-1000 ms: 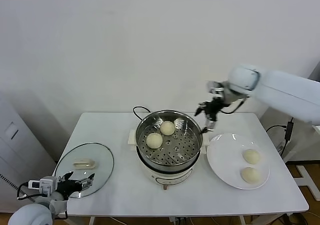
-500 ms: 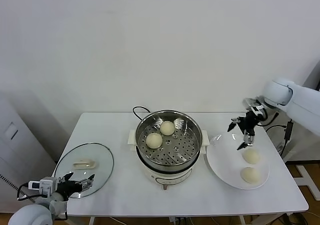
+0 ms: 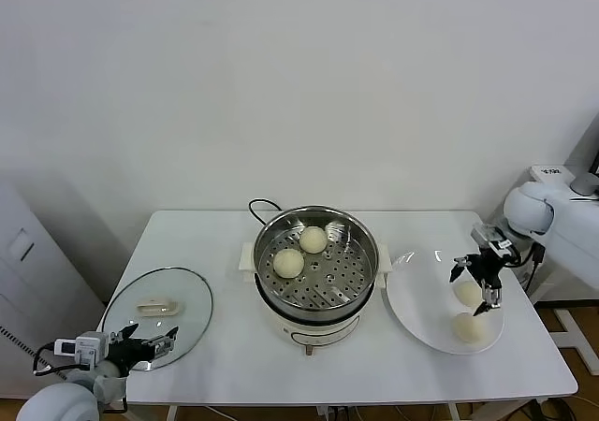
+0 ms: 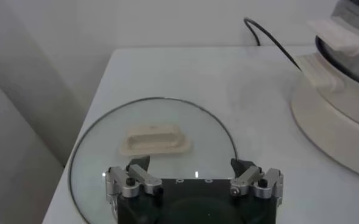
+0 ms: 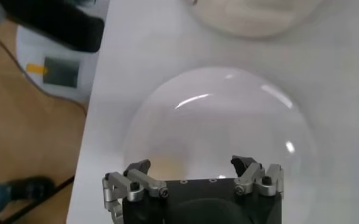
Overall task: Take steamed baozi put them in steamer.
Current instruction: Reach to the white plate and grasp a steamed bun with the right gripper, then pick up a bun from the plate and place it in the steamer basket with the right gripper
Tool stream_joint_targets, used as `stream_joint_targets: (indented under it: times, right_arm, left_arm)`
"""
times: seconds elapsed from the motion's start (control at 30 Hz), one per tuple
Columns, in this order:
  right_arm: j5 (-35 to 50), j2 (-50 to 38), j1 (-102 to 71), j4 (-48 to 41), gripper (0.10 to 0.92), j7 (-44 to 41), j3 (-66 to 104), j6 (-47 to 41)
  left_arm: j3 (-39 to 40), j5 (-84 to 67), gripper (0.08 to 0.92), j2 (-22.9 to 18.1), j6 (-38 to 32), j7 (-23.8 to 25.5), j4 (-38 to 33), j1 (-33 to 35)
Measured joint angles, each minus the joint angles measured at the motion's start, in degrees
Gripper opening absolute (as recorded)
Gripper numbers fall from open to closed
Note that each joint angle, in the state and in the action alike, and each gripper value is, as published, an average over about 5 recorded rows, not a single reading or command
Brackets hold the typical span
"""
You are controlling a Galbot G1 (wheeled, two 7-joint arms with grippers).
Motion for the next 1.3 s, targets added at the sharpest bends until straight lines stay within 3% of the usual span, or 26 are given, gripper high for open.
stream_joint_targets:
  times: [0.53, 0.63, 0.97, 1.3]
  right_arm:
    - [-8.51, 1.45, -11.44, -2.69, 0.821, -0.04, 10.28, 2.55]
    - [-9.56, 1.88, -12.88, -3.22, 0.789, 0.26, 11.70, 2.59]
    - [-11.11, 3.07, -15.59, -5.04, 0.575, 0.56, 15.29, 2.19]
    - [-9.37, 2.15, -13.98, -4.13, 0.543, -0.68, 15.11, 1.84]
  left_arm:
    - [0.33, 0.39, 0.823, -0.22, 0.16, -0.02, 0.03, -0.07]
    - [0.34, 0.47, 0.823, -0.25, 0.16, -0.02, 0.04, -0.04]
    - [0.38, 0.78, 0.823, -0.45, 0.24, 0.00, -0.62, 0.21]
    - [0.25, 0.91, 0.823, -0.39, 0.47, -0.14, -0.48, 0.32]
